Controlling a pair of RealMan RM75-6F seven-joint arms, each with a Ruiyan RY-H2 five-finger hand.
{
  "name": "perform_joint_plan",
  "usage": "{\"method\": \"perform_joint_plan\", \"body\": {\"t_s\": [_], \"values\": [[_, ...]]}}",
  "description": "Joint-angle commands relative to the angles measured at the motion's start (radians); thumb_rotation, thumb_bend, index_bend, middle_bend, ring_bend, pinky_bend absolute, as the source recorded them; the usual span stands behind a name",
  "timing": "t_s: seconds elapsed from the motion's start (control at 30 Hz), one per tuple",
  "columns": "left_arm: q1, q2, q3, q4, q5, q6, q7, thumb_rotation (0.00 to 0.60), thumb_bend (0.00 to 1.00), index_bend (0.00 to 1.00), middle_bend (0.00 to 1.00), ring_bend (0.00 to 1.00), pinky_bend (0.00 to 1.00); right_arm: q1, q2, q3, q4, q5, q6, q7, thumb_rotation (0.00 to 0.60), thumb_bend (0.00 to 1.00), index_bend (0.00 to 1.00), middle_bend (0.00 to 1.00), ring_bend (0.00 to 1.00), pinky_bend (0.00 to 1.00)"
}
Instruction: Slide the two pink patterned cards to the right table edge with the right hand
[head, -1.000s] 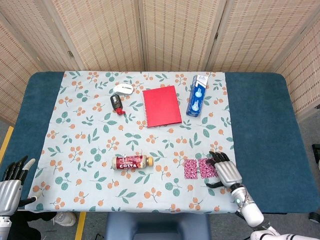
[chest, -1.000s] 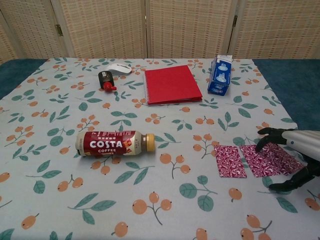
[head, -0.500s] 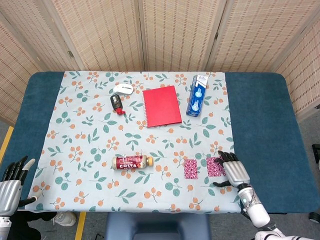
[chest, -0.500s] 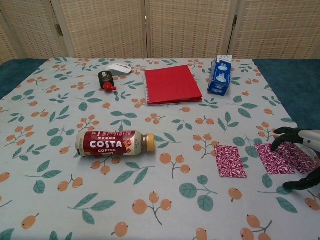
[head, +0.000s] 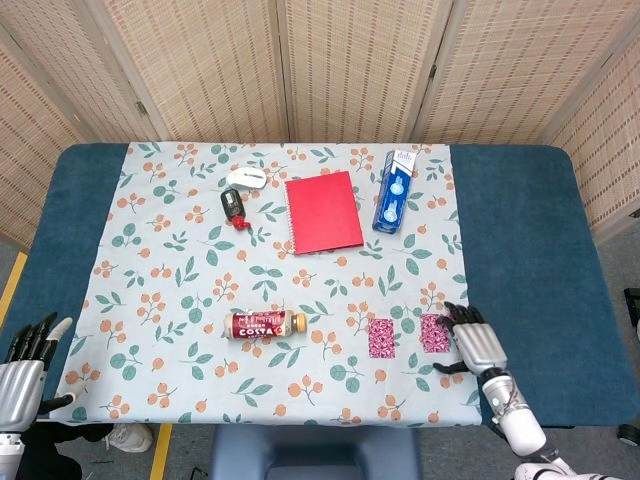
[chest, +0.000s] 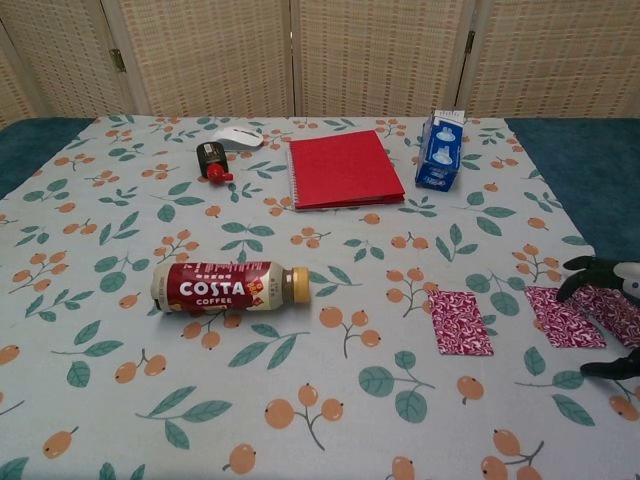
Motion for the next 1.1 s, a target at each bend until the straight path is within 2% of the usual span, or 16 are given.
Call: {"method": "perform_joint_plan", "body": {"t_s": [0.03, 0.53, 0.77, 1.1], "values": [[0.001, 0.001, -0.001, 0.0, -0.001, 0.001, -0.001, 0.6, 0.25, 0.12, 0.0, 0.08, 0.0, 0.007, -0.012, -0.002, -0.011, -0.018, -0.005, -0.003, 0.449, 0.18, 0.22, 0.06, 0.0, 0.0], [0.001, -0.006, 0.0, 0.017, 0.0, 0.0, -0.017, 0.6, 0.25, 0.12, 0.0, 0.08, 0.0, 0.021, -0.021, 0.016, -0.07, -0.065, 0.025, -0.023, 0.45, 0.18, 0.22, 0.06, 0.0, 0.0], [0.004, -0.005, 0.0, 0.021, 0.0, 0.004, -0.024, 0.6, 0.25, 0.12, 0.0, 0.08, 0.0, 0.074, -0.079, 0.06, -0.059, -0.011, -0.014, -0.084, 0.451, 0.18, 0.22, 0.06, 0.0, 0.0], [0.011, -0.01, 0.002, 0.04, -0.007, 0.004, -0.042, 0.6, 0.25, 0.12, 0.0, 0.08, 0.0, 0.124, -0.147, 0.082, -0.023, 0.058, -0.041, -0.151, 0.447, 0.18, 0.22, 0.06, 0.0, 0.0]]}}
